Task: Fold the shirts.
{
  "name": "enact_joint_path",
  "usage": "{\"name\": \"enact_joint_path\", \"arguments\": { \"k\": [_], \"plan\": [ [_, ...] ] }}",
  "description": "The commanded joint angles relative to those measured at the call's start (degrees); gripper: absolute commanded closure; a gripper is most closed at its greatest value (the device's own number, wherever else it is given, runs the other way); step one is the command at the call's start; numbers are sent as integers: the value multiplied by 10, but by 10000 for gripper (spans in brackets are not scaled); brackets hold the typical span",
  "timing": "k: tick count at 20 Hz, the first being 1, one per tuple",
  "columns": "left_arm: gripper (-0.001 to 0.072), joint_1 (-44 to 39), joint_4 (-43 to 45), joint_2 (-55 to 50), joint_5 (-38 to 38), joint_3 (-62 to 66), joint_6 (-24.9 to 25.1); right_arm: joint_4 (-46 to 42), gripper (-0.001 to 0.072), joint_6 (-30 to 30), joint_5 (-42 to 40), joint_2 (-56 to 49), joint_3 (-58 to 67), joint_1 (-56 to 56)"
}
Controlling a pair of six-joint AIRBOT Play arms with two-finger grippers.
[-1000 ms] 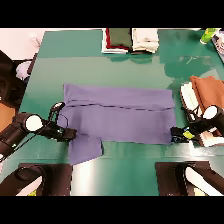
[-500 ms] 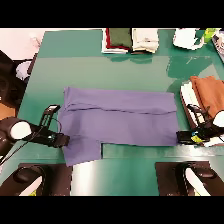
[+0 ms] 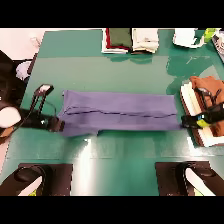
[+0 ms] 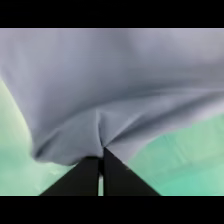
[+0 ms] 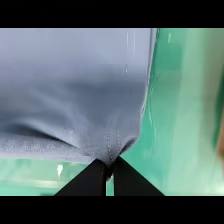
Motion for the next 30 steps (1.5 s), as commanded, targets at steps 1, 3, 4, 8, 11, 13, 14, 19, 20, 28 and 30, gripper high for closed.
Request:
{"name": "enact_joint_path", "arguments": {
  "k": [1,3,4,8,11,13,14,19,20,28,30],
  "plan": [
    [681,1,50,-127,91,85,25,9,696,0,-41,-102,96,0],
    [681,1,55,-210,136,133,26,13,696,0,-58,-168,149,1],
    [681,5,57,-246,154,156,25,14,696,0,-71,-199,173,1],
    [680,49,53,-340,190,230,6,31,696,0,-83,-316,266,1],
    [680,66,37,-355,207,240,6,44,693,0,-81,-378,324,2],
    [677,66,32,-355,205,240,6,71,685,-3,-85,-404,346,1],
    [492,66,25,-355,205,240,6,91,520,-15,-90,-412,357,0],
    [244,66,-12,-350,146,245,6,98,221,-42,-70,-396,379,-12],
    [405,66,-20,-350,127,245,10,98,221,-42,-71,-383,356,-22],
    [680,17,-55,-353,170,245,26,104,120,-36,-125,-368,187,-74],
    [680,-2,-56,-355,182,245,25,105,120,-35,-124,-381,185,-64]
  ]
}}
